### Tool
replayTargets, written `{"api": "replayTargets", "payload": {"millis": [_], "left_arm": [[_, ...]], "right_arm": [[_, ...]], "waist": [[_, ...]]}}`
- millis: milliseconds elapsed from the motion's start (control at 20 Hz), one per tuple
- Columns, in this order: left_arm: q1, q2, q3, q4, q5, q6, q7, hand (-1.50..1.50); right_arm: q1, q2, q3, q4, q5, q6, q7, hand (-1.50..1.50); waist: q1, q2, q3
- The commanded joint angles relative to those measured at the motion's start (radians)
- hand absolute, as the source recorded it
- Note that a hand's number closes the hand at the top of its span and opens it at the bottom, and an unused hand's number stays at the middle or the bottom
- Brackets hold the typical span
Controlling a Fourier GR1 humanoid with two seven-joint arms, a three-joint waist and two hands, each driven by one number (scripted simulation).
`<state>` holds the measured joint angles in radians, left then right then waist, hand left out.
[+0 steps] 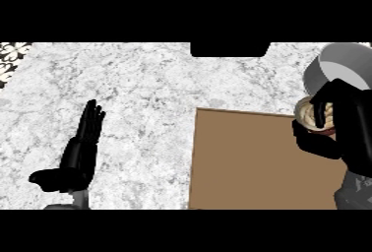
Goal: Pick the cupcake from the tray and place it in the pot
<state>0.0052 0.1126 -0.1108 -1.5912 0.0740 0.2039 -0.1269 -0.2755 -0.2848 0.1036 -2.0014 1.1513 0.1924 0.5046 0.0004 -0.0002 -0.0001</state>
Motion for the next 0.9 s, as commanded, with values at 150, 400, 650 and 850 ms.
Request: {"api": "replayTargets", "payload": {"millis": [150,400,650,850], "left_arm": [[0.014,-0.017,-0.006,-0.031,-0.019,0.014,0.038,0.00],[0.016,-0.034,-0.007,-0.004,-0.041,0.013,0.002,0.00],[-0.050,-0.027,0.025,0.039,-0.014,-0.018,0.005,0.00],[-0.085,-0.015,0.028,0.006,-0.031,-0.002,0.075,0.00]], "right_arm": [[-0.092,-0.094,-0.242,0.193,-0.104,-0.026,-0.111,1.50],[-0.109,-0.183,-0.360,0.301,-0.177,-0.026,-0.216,1.50],[-0.165,-0.258,-0.451,0.625,-0.216,-0.148,-0.394,1.50],[-0.208,-0.288,-0.468,0.862,-0.239,-0.199,-0.525,1.50]], "waist": [[0.006,0.001,0.000],[0.003,0.000,0.000],[0.008,0.003,0.001],[0.014,0.005,0.001]]}}
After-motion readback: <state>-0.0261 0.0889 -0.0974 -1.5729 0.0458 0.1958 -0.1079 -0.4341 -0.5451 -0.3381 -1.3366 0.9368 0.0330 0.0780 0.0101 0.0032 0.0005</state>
